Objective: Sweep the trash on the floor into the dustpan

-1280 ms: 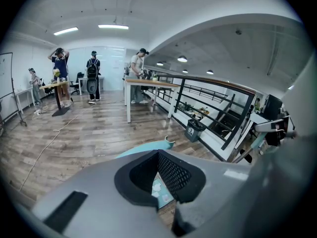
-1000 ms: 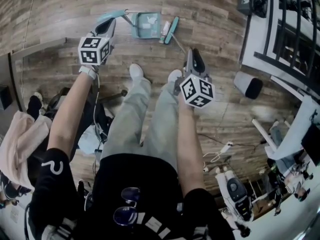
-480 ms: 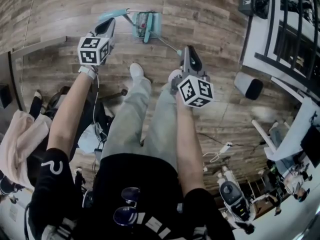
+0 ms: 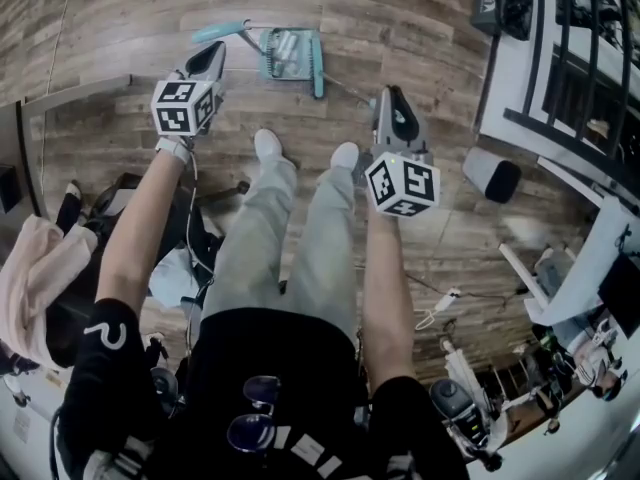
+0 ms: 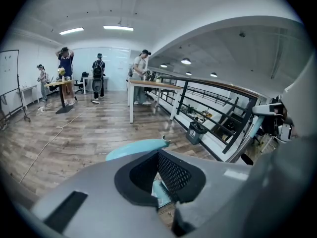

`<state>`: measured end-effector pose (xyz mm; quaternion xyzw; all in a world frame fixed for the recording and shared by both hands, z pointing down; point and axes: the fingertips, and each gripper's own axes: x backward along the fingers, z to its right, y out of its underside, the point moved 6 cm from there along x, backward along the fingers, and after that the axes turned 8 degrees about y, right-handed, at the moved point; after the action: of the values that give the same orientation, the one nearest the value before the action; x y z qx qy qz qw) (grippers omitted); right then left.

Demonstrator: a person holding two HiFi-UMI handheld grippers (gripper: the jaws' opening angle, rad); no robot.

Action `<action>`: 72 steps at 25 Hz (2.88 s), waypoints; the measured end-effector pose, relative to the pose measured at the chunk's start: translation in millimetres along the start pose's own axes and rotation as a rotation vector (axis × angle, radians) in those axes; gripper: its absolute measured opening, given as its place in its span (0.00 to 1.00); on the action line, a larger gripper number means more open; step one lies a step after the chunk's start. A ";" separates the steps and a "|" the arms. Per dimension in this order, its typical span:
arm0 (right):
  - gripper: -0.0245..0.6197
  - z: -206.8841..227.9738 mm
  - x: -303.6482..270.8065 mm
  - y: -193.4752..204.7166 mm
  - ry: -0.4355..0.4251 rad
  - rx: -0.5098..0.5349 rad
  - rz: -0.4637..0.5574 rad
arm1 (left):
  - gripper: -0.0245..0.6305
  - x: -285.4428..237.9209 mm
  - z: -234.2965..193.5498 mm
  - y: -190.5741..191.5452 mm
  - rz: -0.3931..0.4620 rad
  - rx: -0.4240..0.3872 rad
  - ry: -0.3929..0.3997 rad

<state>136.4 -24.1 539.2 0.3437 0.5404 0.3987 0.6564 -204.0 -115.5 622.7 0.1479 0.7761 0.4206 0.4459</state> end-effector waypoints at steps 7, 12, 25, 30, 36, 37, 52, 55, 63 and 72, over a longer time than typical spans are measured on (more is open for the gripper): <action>0.09 19.5 5.9 -2.8 -0.023 0.133 -0.047 | 0.04 26.4 29.7 -11.5 0.020 0.030 -0.034; 0.09 40.7 21.7 -10.9 -0.040 0.179 -0.103 | 0.04 57.0 63.5 -31.7 0.044 0.052 -0.059; 0.09 78.6 85.2 -108.9 -0.101 0.225 -0.032 | 0.04 123.1 157.5 -126.6 0.204 0.051 -0.116; 0.09 90.8 121.5 -139.1 -0.127 0.225 0.007 | 0.04 158.0 192.7 -139.8 0.239 0.073 -0.158; 0.09 85.2 142.8 -191.6 -0.172 0.256 0.086 | 0.04 197.7 216.7 -167.6 0.312 0.043 -0.188; 0.09 82.9 145.1 -200.4 -0.183 0.261 0.101 | 0.04 203.5 220.0 -171.5 0.321 0.031 -0.191; 0.09 71.8 160.7 -244.6 -0.253 0.308 0.160 | 0.04 249.7 249.6 -187.8 0.402 -0.011 -0.233; 0.09 70.6 161.5 -244.2 -0.260 0.305 0.165 | 0.04 254.0 249.6 -186.0 0.407 -0.002 -0.237; 0.09 78.0 158.6 -240.9 -0.259 0.310 0.148 | 0.04 253.4 251.3 -186.1 0.408 -0.004 -0.244; 0.09 82.0 154.0 -240.5 -0.271 0.313 0.149 | 0.04 249.8 254.6 -187.4 0.401 0.008 -0.241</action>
<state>268.7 4.9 274.8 0.5309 0.4757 0.3074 0.6304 -108.4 55.3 270.6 0.3498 0.6740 0.4771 0.4423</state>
